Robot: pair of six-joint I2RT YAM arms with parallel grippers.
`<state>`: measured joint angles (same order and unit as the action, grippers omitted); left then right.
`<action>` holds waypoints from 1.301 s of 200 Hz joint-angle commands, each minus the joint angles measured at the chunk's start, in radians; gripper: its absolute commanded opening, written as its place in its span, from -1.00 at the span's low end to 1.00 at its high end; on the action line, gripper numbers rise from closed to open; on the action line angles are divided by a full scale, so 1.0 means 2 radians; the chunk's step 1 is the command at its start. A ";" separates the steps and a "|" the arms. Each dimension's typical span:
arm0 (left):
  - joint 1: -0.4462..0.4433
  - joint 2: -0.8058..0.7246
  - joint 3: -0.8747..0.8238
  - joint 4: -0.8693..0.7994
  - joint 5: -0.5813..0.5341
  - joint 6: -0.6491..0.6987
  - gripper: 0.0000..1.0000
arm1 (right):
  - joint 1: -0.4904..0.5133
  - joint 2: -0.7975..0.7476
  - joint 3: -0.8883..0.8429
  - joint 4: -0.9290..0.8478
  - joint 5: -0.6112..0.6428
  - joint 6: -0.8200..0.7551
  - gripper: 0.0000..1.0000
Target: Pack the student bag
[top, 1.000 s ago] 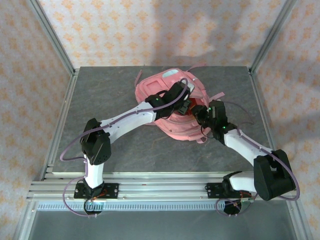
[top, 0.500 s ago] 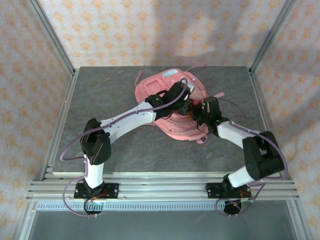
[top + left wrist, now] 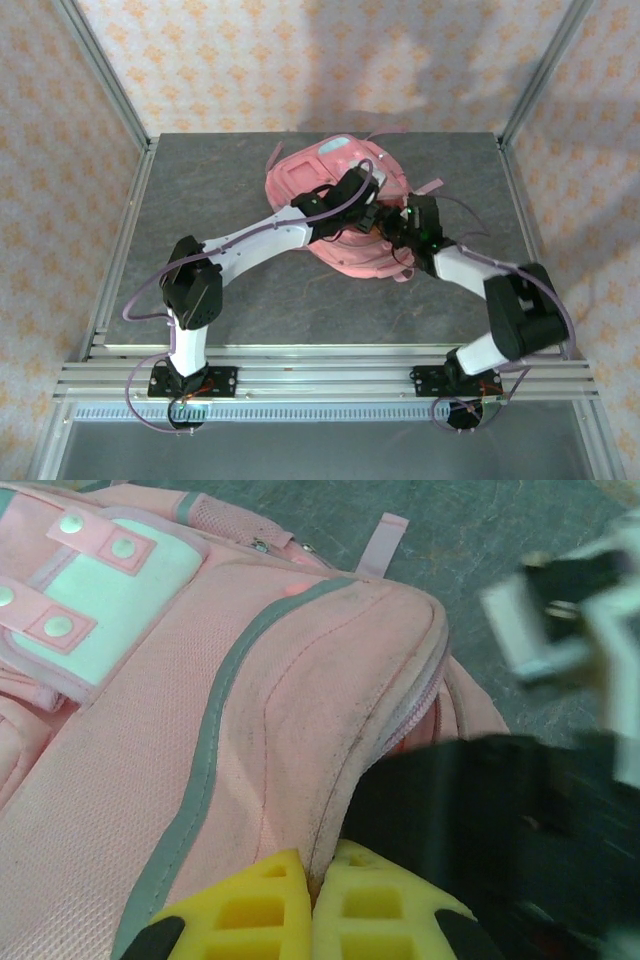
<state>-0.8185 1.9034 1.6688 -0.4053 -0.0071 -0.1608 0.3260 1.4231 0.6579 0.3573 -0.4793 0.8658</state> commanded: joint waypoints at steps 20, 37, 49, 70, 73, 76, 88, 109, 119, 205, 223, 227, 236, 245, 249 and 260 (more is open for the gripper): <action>-0.012 -0.016 -0.027 0.057 0.035 -0.032 -0.91 | 0.004 -0.160 -0.061 -0.121 0.075 -0.064 -0.43; -0.014 -0.021 -0.046 0.071 0.067 -0.052 -0.36 | 0.004 -0.197 -0.075 -0.143 0.087 -0.068 -0.41; -0.013 -0.035 -0.076 0.096 0.080 -0.071 -0.18 | 0.004 -0.210 -0.078 -0.153 0.086 -0.071 -0.40; -0.009 -0.077 -0.136 0.134 0.067 -0.100 -0.08 | 0.007 -0.221 -0.080 -0.159 0.079 -0.075 -0.39; -0.007 -0.084 -0.146 0.138 0.065 -0.104 -0.07 | 0.008 -0.222 -0.080 -0.159 0.078 -0.076 -0.38; -0.006 -0.091 -0.156 0.142 0.063 -0.109 -0.07 | 0.010 -0.222 -0.080 -0.159 0.077 -0.077 -0.38; 0.006 -0.124 -0.199 0.166 0.053 -0.132 -0.01 | 0.018 -0.223 -0.080 -0.159 0.075 -0.080 -0.37; 0.041 -0.171 -0.273 0.201 0.048 -0.180 0.13 | 0.043 -0.222 -0.077 -0.155 0.078 -0.086 -0.34; 0.063 -0.180 -0.298 0.213 0.063 -0.198 0.16 | 0.057 -0.222 -0.073 -0.151 0.082 -0.088 -0.32; 0.105 -0.081 -0.248 0.214 0.088 -0.196 0.18 | 0.103 -0.216 -0.056 -0.142 0.104 -0.089 -0.25; 0.106 -0.051 -0.221 0.197 0.091 -0.191 -0.03 | 0.104 -0.218 -0.057 -0.144 0.105 -0.089 -0.25; 0.107 -0.045 -0.217 0.193 0.093 -0.190 -0.12 | 0.105 -0.218 -0.057 -0.145 0.105 -0.090 -0.25; 0.108 -0.036 -0.209 0.188 0.102 -0.189 -0.59 | 0.108 -0.216 -0.057 -0.146 0.106 -0.093 -0.26; 0.109 -0.030 -0.204 0.186 0.114 -0.191 -0.97 | 0.113 -0.210 -0.055 -0.149 0.107 -0.097 -0.27; 0.109 -0.030 -0.203 0.186 0.118 -0.192 -1.00 | 0.116 -0.207 -0.053 -0.151 0.108 -0.099 -0.28; 0.109 -0.036 -0.207 0.191 0.127 -0.198 -1.00 | 0.127 -0.198 -0.049 -0.156 0.113 -0.102 -0.31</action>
<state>-0.6056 1.8290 1.2198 -0.0330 0.1844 -0.5568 0.5438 1.0042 0.5198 0.0597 -0.2935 0.6930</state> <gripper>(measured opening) 0.038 0.357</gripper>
